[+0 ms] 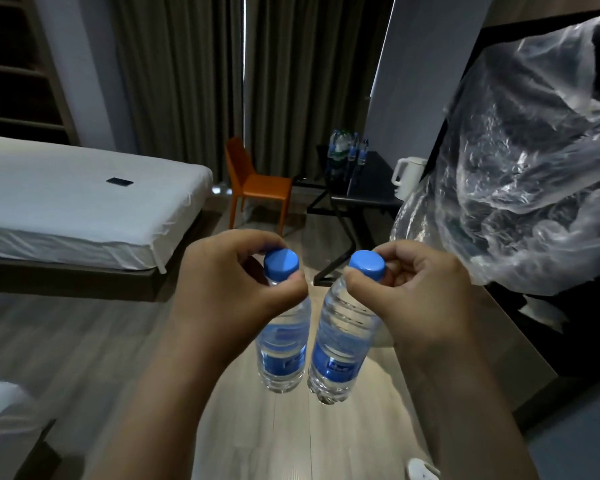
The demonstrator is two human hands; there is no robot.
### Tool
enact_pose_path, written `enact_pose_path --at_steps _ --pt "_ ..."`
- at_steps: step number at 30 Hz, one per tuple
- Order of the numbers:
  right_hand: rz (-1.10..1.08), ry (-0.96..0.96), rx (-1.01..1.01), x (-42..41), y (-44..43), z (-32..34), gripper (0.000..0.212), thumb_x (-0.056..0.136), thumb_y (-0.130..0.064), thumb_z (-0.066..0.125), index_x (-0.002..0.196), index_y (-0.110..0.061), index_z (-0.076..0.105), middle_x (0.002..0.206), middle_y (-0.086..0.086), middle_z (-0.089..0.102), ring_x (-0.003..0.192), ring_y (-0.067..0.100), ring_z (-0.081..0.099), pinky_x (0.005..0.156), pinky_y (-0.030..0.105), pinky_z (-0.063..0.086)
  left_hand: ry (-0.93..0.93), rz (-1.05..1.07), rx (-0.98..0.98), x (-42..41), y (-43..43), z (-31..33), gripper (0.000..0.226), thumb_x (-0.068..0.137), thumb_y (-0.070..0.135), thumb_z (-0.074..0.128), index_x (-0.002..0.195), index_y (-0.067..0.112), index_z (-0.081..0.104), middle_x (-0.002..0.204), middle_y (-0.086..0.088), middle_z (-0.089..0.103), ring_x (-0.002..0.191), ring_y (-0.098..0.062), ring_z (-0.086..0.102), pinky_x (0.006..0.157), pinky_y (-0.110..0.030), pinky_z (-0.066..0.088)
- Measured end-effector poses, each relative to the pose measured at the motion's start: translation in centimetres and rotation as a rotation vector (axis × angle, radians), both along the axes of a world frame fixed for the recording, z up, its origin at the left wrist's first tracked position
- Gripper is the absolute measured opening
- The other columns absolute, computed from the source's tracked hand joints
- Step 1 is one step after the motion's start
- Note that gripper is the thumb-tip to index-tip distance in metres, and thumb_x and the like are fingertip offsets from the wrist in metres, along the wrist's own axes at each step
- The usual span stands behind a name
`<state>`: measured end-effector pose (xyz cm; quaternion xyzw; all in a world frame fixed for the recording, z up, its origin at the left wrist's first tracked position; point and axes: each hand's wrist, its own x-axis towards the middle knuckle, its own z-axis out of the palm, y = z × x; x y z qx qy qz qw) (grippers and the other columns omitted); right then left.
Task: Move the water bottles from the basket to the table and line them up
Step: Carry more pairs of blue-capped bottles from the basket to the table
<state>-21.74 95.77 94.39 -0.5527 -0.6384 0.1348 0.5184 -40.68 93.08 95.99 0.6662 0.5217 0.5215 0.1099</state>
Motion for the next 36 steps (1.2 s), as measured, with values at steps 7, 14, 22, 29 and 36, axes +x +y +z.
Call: enact_pose_path --at_steps 7,14,22,29,36 --pt "-0.049 0.048 0.032 -4.2 8.1 -0.1 0.029 0.059 -0.048 0.074 0.082 -0.032 0.068 0.061 -0.005 0.063 0.052 0.013 0.056 0.046 0.041 0.053 0.041 -0.036 -0.004 -4.7 8.8 0.3 0.03 0.062 0.035 0.072 0.09 0.029 0.066 0.072 0.018 0.063 0.071 -0.003 0.061 0.062 -0.012 0.052" --pt "-0.014 0.013 -0.015 -5.5 16.3 -0.2 0.027 0.059 -0.05 0.071 0.078 -0.032 0.066 0.063 -0.007 0.065 0.052 0.009 0.056 0.046 0.024 0.047 0.063 -0.013 -0.061 -6.2 17.8 -1.0 0.029 0.062 0.027 0.078 0.089 0.027 0.069 0.07 0.016 0.062 0.069 -0.001 0.059 0.057 -0.008 0.047" --pt "0.079 0.012 0.029 -3.7 29.2 1.1 0.021 0.061 -0.047 0.071 0.071 -0.029 0.066 0.064 -0.008 0.063 0.053 0.007 0.053 0.048 0.022 0.046 0.062 0.037 -0.014 -3.7 29.4 -0.6 0.025 0.062 0.029 0.077 0.086 0.029 0.069 0.068 0.016 0.063 0.066 -0.005 0.06 0.054 -0.01 0.047" --pt "0.117 -0.006 0.029 -1.7 39.0 1.7 0.019 0.063 -0.043 0.074 0.073 -0.028 0.066 0.065 -0.008 0.062 0.053 0.005 0.052 0.047 0.02 0.046 0.085 0.07 -0.007 -2.0 39.1 -0.4 0.026 0.063 0.03 0.077 0.088 0.028 0.07 0.071 0.018 0.063 0.069 -0.004 0.06 0.057 -0.01 0.048" --pt "0.096 -0.013 -0.032 -1.6 48.5 1.1 0.016 0.063 -0.035 0.076 0.067 -0.023 0.066 0.056 -0.004 0.056 0.048 0.003 0.044 0.045 0.011 0.038 0.085 0.022 -0.035 -2.5 49.3 -1.4 0.024 0.062 0.032 0.073 0.086 0.03 0.071 0.065 0.016 0.063 0.063 -0.002 0.06 0.054 -0.008 0.046"
